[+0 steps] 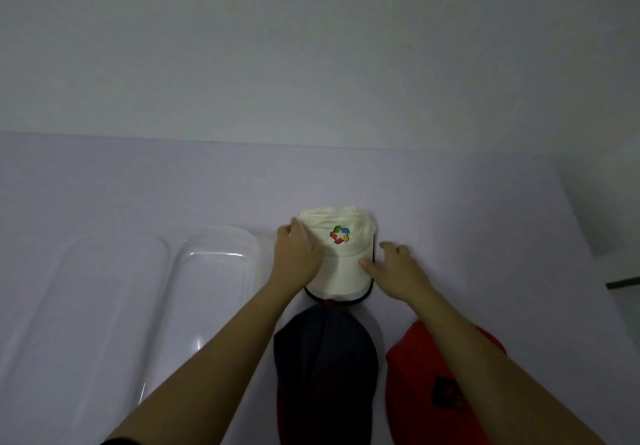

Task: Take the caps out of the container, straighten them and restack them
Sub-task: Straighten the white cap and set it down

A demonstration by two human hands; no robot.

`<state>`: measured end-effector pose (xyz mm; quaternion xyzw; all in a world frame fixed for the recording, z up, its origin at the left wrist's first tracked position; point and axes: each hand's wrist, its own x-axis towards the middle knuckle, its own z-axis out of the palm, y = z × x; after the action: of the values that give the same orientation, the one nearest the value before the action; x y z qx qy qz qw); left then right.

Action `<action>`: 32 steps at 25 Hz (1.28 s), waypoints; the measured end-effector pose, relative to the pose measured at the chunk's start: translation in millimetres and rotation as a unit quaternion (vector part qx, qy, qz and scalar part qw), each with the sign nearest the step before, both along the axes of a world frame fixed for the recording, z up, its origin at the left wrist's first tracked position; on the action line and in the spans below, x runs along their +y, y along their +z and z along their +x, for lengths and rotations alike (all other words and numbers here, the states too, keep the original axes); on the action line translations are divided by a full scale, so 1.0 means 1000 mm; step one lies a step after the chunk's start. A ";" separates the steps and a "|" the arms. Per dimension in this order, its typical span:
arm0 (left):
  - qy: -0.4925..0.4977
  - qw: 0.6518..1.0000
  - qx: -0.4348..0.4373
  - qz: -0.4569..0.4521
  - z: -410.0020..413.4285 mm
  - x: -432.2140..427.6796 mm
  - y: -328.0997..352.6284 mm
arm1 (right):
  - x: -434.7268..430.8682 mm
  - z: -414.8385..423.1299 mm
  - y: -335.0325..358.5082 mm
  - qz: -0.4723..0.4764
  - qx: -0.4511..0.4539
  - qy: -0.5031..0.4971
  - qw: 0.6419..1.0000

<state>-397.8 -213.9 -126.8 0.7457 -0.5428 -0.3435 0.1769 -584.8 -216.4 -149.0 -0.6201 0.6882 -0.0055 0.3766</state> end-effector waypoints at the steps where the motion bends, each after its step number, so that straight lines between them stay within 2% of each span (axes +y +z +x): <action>1: -0.003 0.998 0.009 -0.068 0.005 -0.005 0.011 | -0.007 -0.006 0.006 -0.042 -0.022 0.006 0.999; 3: -0.008 0.990 0.022 -0.140 0.024 -0.023 0.026 | -0.025 -0.017 0.017 -0.152 -0.086 0.037 0.984; 5: -0.068 0.994 0.022 -0.084 0.042 -0.039 0.031 | -0.042 -0.023 0.030 -0.206 -0.114 0.093 0.968; 8: -0.155 0.982 0.096 0.046 0.051 -0.054 0.022 | -0.060 -0.012 0.029 -0.132 -0.142 0.152 0.969; 10: -0.166 0.976 0.133 0.044 0.047 -0.061 0.012 | -0.068 -0.004 0.024 -0.087 -0.154 0.172 0.969; 12: -0.203 0.974 0.095 0.024 0.048 -0.071 0.009 | -0.078 -0.006 0.020 -0.081 -0.146 0.160 0.973; 16: -0.308 0.949 -0.064 0.025 0.055 -0.084 0.004 | -0.087 -0.014 0.014 -0.083 -0.032 0.194 0.977; 18: -0.306 0.948 -0.084 0.036 0.054 -0.085 0.003 | -0.086 -0.011 0.013 -0.085 -0.047 0.192 0.977; 19: -0.288 0.955 -0.064 0.042 0.053 -0.084 0.005 | -0.086 -0.010 0.014 -0.081 -0.078 0.183 0.977; 21: -0.221 0.972 0.038 0.064 0.049 -0.082 0.011 | -0.088 -0.008 0.019 -0.074 -0.146 0.159 0.974; 23: -0.173 0.971 0.143 0.088 0.043 -0.078 0.016 | -0.089 -0.005 0.018 -0.072 -0.189 0.135 0.970; 27: -0.123 0.968 0.207 0.075 0.029 -0.075 0.013 | -0.088 0.008 0.019 -0.045 -0.200 0.086 0.975; 29: -0.128 0.974 0.175 0.063 0.025 -0.078 0.012 | -0.091 0.012 0.023 -0.045 -0.191 0.077 0.978; 32: -0.213 0.976 0.022 0.037 0.020 -0.081 0.012 | -0.092 0.016 0.025 -0.064 -0.106 0.136 0.983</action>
<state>-378.3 -294.6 -114.3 0.6115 -0.6720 -0.4093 0.0833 -568.4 -308.9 -124.3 -0.7265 0.5521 -0.0642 0.4041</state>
